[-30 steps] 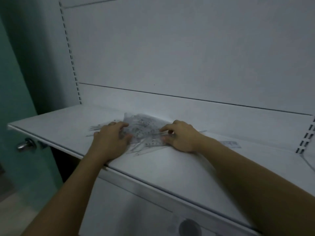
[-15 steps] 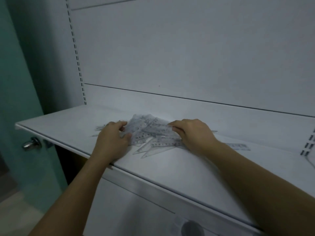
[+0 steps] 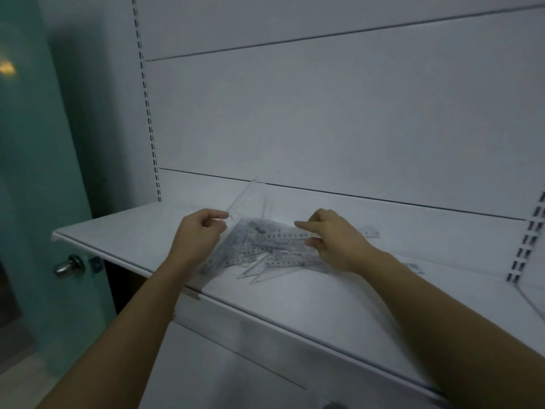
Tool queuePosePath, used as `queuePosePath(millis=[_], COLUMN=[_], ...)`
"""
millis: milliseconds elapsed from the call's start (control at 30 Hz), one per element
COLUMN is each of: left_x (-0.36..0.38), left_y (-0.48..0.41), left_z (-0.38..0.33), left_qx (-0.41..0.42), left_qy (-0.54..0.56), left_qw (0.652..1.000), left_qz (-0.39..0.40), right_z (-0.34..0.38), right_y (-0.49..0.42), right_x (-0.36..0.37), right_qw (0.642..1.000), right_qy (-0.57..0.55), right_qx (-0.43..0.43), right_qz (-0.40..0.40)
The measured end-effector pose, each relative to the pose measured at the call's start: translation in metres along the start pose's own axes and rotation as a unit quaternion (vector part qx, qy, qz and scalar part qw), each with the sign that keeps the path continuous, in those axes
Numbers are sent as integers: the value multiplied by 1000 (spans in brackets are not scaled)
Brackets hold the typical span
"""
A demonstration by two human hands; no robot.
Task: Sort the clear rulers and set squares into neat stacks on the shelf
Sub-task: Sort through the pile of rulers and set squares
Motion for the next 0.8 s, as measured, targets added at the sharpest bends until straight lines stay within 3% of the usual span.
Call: queuePosePath(millis=[133,333,500,600,800], left_x=[18,83,168,219,321], left_y=[1,8,36,57,111], left_z=[-24,-47,-73,-94,-146], left_qx=[4,52,146,185,247], left_qy=[-16,-73,-118,-109,-56], left_qw=[994,980,946,924,893], left_qz=[105,177,263,316,373], right_z=[-14,-58,-116,-153,-227], right_y=[4,54,130,180,281], right_x=[-32,-84,-107,-124,-173], right_qw=[1000,997,986,967,891], right_qy=[2,-9,9,-7,-73], right_qx=[14,71,166,253,439], right_qz=[-24,-33,28,42,-93])
Point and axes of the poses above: each hand's wrist, its own y-axis away from the middle knuckle, its own x-axis out of the palm, z = x × y, the point moved 2 cm from there along -y, towards the middle knuckle, and after that the axes turned 11 degrees about y, right-handed, at the moved point
